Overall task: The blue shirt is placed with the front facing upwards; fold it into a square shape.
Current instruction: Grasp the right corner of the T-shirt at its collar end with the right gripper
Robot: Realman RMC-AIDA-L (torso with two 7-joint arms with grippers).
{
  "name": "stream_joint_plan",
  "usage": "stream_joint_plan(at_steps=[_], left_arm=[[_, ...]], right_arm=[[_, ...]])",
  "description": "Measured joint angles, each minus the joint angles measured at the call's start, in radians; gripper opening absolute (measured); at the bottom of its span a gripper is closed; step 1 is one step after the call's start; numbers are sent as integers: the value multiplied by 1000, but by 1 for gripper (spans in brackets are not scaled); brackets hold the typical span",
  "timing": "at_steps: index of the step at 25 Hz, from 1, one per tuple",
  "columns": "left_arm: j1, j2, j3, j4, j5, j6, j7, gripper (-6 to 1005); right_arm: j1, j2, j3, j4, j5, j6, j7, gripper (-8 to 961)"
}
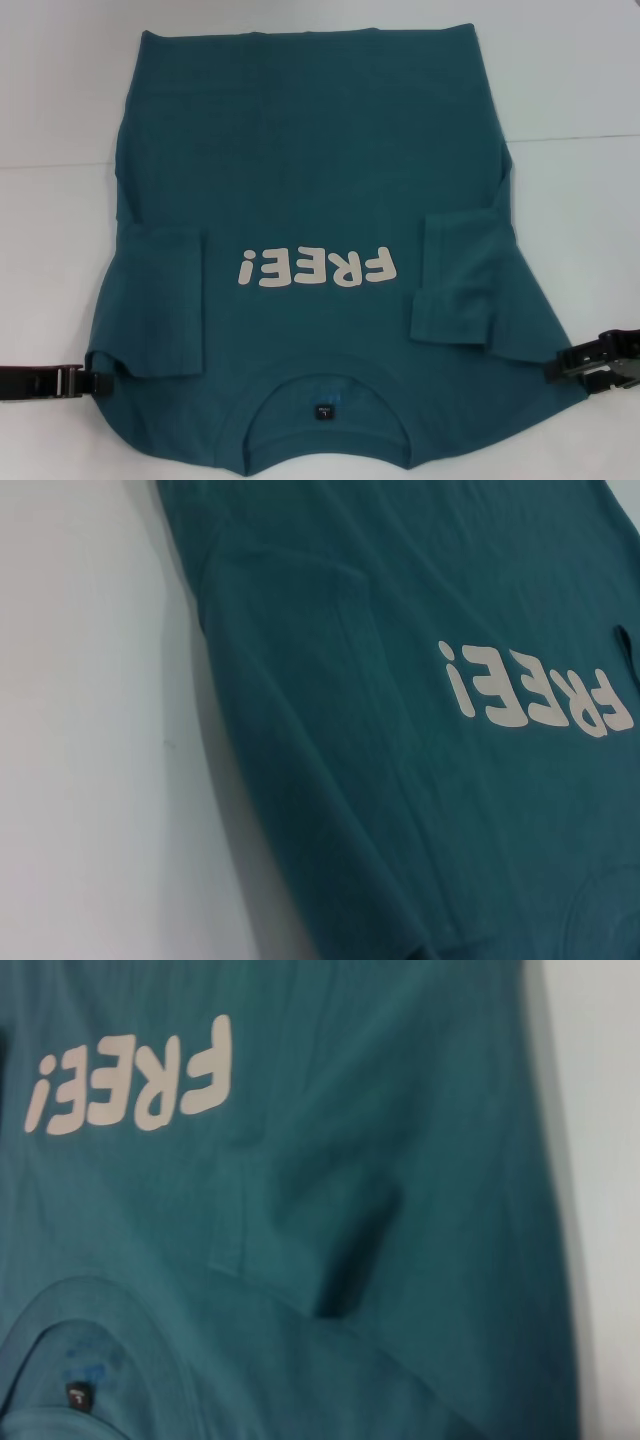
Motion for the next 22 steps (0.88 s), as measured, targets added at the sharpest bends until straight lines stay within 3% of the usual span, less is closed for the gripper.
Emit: stream_joint_plan(at_steps=[15,22], left_arm=[[2,1,-2,3,-1,2,9,33],[1,2,-2,4,-1,1,11,33]], right_arm=[[14,8,3,-2,61,-12,-9,859],[-3,-21,7,-23,57,-40,-1,858]])
